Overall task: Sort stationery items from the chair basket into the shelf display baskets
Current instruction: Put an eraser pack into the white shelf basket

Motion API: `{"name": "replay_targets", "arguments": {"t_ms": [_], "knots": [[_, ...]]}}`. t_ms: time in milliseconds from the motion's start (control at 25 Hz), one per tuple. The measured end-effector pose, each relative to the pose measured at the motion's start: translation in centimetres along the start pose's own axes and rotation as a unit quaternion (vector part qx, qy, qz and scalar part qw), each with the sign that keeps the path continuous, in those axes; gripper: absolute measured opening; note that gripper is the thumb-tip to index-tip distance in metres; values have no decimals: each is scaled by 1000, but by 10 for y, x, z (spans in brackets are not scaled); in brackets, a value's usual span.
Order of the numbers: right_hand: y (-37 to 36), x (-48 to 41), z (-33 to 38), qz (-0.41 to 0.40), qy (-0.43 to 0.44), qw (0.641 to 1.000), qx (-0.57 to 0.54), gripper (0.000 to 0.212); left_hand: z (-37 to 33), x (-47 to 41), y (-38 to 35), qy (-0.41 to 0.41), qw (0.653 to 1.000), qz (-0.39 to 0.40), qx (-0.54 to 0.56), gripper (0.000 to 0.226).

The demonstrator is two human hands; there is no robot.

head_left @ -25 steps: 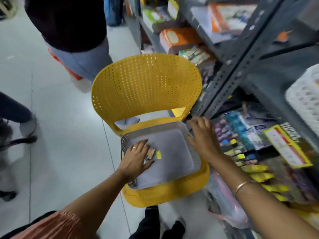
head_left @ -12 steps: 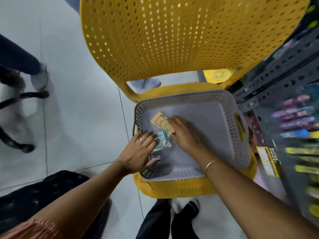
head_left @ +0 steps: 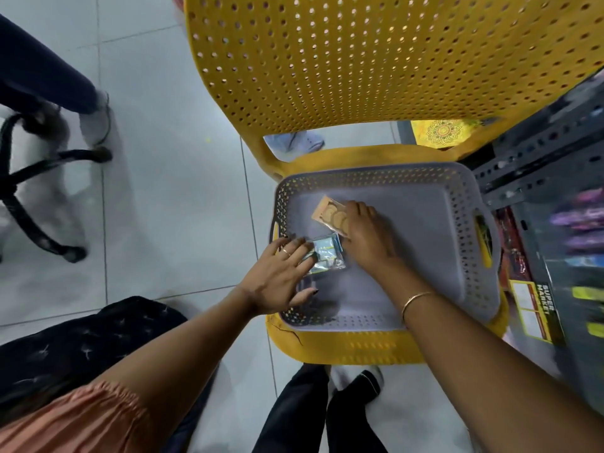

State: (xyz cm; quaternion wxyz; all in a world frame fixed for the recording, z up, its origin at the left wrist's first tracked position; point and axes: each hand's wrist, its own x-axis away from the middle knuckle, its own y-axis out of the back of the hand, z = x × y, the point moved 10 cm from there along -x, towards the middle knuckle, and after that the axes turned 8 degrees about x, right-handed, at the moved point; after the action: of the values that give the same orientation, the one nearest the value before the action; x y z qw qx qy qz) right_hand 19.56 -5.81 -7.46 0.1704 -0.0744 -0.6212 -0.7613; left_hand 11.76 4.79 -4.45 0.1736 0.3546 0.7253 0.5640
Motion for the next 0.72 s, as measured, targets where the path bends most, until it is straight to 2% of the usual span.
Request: {"name": "replay_targets", "arguments": {"t_ms": [240, 400, 520, 720], "knots": [[-8, 3, -20, 8, -50, 998, 30, 60, 1, 1, -4, 2, 1000, 4, -4, 56], [5, 10, -31, -15, -77, 997, -5, 46, 0, 2, -4, 7, 1000, 7, -9, 59], [37, 29, -49, -58, -115, 989, -73, 42, -4, -1, 2, 17, 1000, 18, -15, 64], [145, 66, -64, -141, -104, 979, -104, 37, -32, -25, 45, 6, 1000, -6, 7, 72]]}}
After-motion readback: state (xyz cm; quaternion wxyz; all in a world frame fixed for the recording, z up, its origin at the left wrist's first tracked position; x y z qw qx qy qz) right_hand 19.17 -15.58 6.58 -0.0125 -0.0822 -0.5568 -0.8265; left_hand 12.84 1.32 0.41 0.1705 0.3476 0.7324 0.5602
